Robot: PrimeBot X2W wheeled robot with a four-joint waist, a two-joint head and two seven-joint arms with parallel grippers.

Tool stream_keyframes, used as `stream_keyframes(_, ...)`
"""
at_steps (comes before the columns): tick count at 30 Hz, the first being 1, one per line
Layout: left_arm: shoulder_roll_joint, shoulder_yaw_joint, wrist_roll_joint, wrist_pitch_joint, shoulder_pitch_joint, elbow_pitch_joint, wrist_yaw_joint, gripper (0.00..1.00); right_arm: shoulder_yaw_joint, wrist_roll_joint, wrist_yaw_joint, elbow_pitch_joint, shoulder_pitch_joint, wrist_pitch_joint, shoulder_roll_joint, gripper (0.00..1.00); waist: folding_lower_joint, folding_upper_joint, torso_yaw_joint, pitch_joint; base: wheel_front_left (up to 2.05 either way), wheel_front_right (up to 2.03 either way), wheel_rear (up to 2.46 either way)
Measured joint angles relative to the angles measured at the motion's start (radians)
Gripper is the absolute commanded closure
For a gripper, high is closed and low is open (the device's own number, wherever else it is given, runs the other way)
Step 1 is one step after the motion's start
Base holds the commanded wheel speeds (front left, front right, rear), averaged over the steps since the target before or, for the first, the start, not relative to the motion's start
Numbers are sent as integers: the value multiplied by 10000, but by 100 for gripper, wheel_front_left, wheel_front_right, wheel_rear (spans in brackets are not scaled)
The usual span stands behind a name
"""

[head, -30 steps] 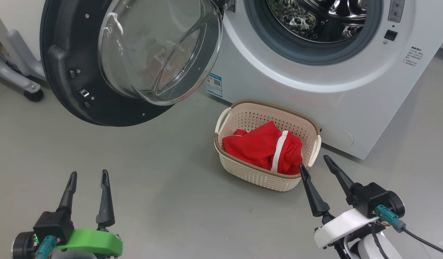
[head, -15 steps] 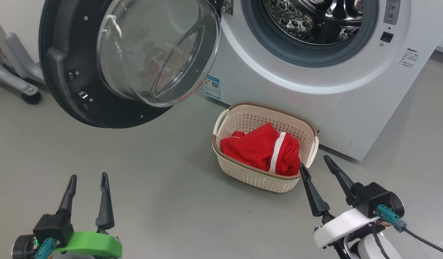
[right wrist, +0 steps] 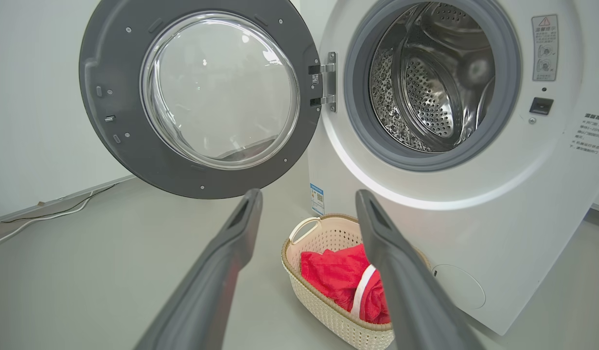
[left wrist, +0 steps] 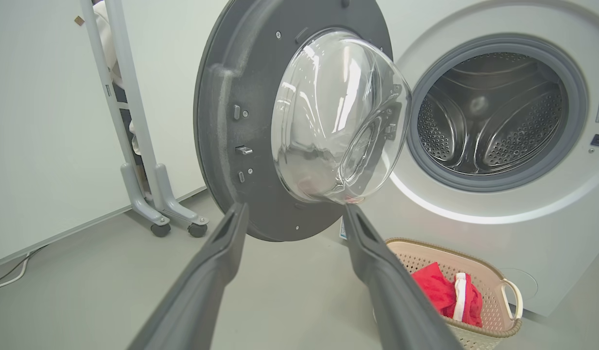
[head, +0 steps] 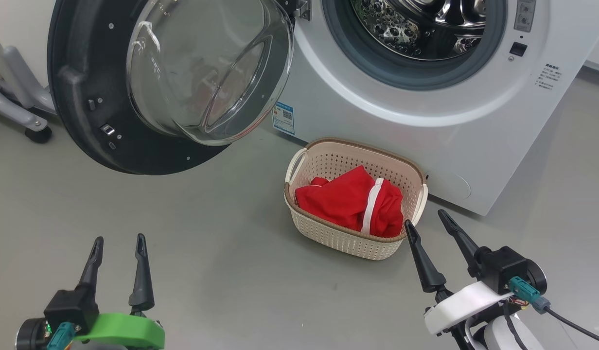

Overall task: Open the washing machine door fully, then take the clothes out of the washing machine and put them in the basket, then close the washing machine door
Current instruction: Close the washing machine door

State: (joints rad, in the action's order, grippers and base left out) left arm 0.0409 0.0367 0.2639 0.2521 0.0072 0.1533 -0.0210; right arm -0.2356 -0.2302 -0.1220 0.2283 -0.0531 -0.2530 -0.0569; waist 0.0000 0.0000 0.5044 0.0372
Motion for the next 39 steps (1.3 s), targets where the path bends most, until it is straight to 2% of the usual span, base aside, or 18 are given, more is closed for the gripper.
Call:
stream_keyframes(2, 0, 0, 61, 0, 5, 17, 0, 0, 0, 0, 0, 0, 0, 0, 2, 0, 0, 0, -6, 0, 0, 0, 0)
stream_keyframes(3, 0, 0, 88, 0, 10, 17, 2, 11, -2, 0, 0, 0, 0, 0, 2, 0, 0, 0, -10, 2, 0, 0, 0)
stream_keyframes(4, 0, -2, 88, 0, 14, 17, 2, 46, -4, 0, 0, 0, 0, 0, 4, 0, 0, 0, -14, 4, 0, 0, 0)
stream_keyframes(5, 0, -21, 88, 0, 23, 13, 2, 76, -15, 0, 0, 0, 0, 0, 4, 0, 0, 0, -21, 11, 0, 0, 0)
stream_keyframes(6, 0, -58, 90, 0, 32, 2, 2, 100, -46, 0, 0, -2, -1, 0, 4, 0, 0, 0, -32, 26, 0, 0, 0)
stream_keyframes(12, -4, -286, 96, 0, 33, -146, 58, 100, -286, 192, 0, -61, -17, 0, 2, 0, 0, 0, -113, 266, 0, 0, 0)
stream_keyframes(17, 284, -606, -35, 0, -2, -493, 140, 100, -430, 391, 0, -188, -158, 0, -50, 0, 0, 0, -224, 598, 0, 0, 0)
stream_keyframes(29, 1856, -2011, -105, 2, -1660, -1496, 263, 100, -487, 571, 0, -481, -661, 17, -357, 0, 0, 0, -643, 1748, 0, 0, 0)
stream_keyframes(35, 2836, -3381, 938, -33, -3311, -1473, 414, 100, -360, 598, 0, -577, -1053, 27, -579, 0, 0, 0, -949, 2417, 0, 0, 0)
stream_keyframes(39, 3348, -4140, 1833, -644, -4499, -658, 543, 100, -380, 675, 0, -604, -1221, 102, -736, 0, 0, 0, -1135, 2803, 0, 0, 0)
